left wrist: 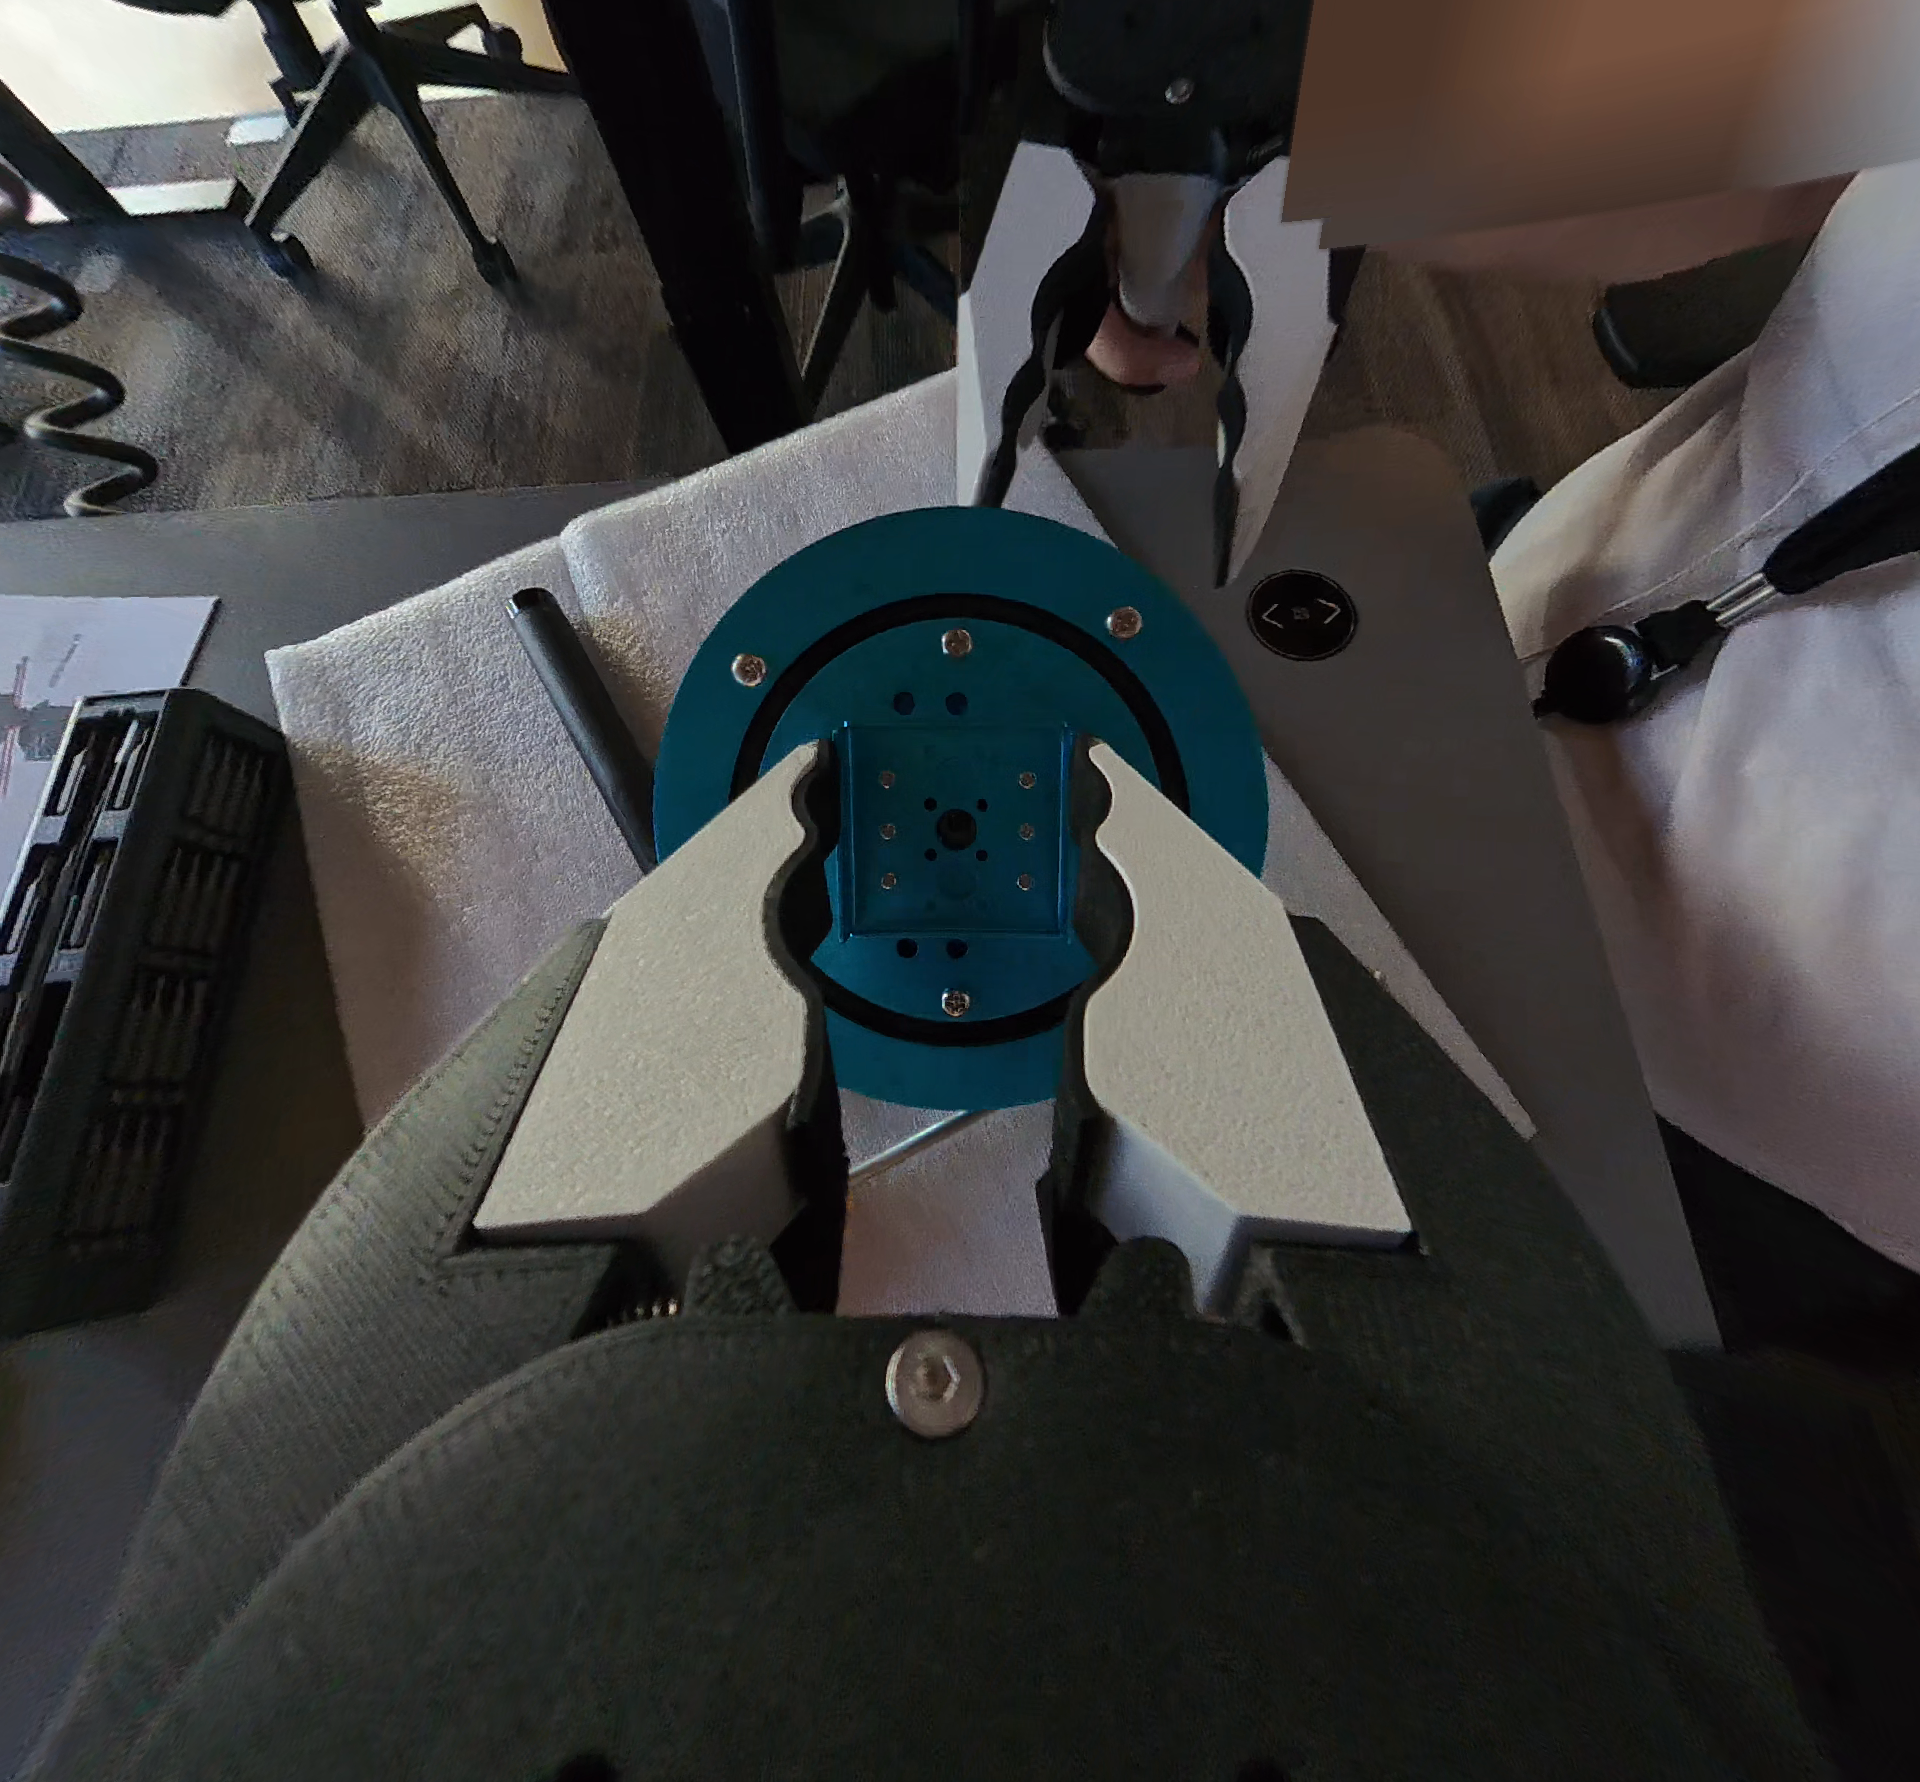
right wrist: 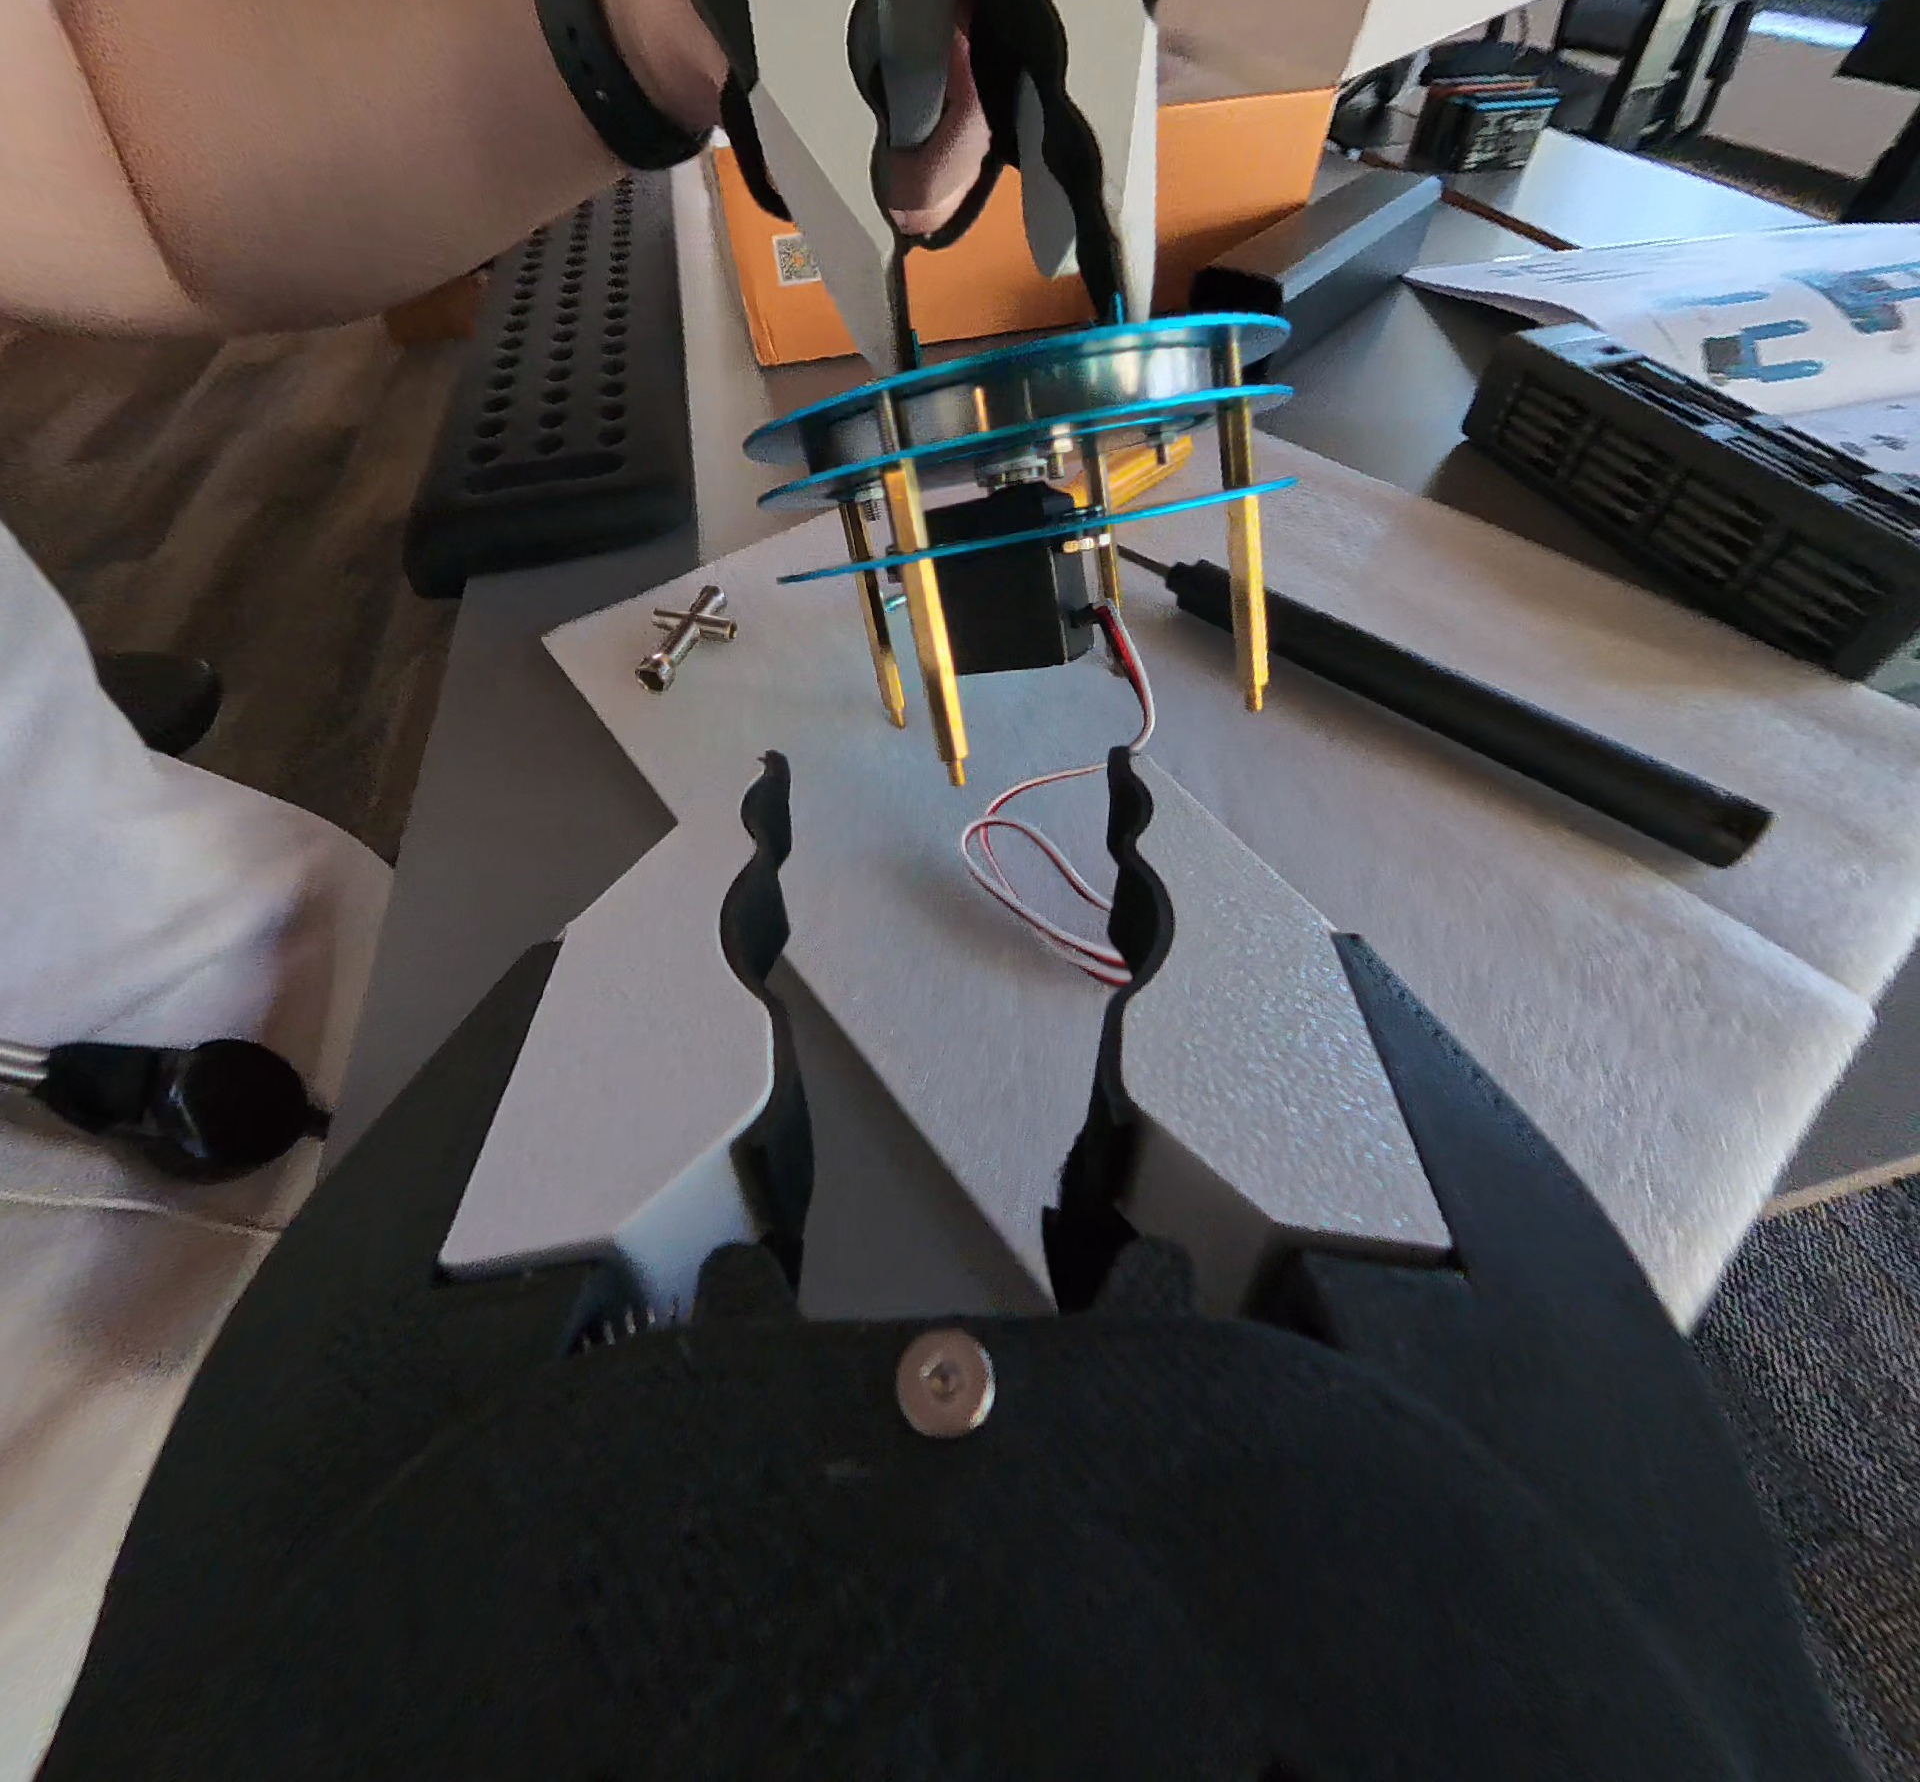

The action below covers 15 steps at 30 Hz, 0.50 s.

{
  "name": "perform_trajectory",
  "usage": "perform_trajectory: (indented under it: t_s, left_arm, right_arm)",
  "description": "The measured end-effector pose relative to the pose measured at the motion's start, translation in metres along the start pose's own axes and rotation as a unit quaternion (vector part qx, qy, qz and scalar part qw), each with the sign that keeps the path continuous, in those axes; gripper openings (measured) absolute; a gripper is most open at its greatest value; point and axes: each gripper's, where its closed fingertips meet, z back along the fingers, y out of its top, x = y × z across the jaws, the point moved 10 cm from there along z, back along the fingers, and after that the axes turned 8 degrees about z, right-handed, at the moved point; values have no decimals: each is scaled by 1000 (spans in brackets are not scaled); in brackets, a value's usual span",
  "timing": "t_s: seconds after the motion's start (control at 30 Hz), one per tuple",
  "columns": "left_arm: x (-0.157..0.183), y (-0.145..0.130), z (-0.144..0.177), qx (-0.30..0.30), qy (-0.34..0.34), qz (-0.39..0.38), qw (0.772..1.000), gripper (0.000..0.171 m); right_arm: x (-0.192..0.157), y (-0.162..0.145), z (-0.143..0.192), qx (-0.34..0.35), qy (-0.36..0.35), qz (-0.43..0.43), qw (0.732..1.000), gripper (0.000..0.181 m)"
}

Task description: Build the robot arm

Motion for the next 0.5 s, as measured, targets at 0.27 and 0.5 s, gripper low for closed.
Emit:
perform_trajectory:
  t_s: [0.27, 0.5]
  left_arm:
    - [3, -20, 18, 12, 16, 3, 1000, 43]
    - [4, -30, 23, 25, 21, 10, 999, 43]
  right_arm:
    - [21, 14, -28, -10, 101, 7, 995, 54]
    - [25, 19, -34, 38, 119, 7, 992, 52]
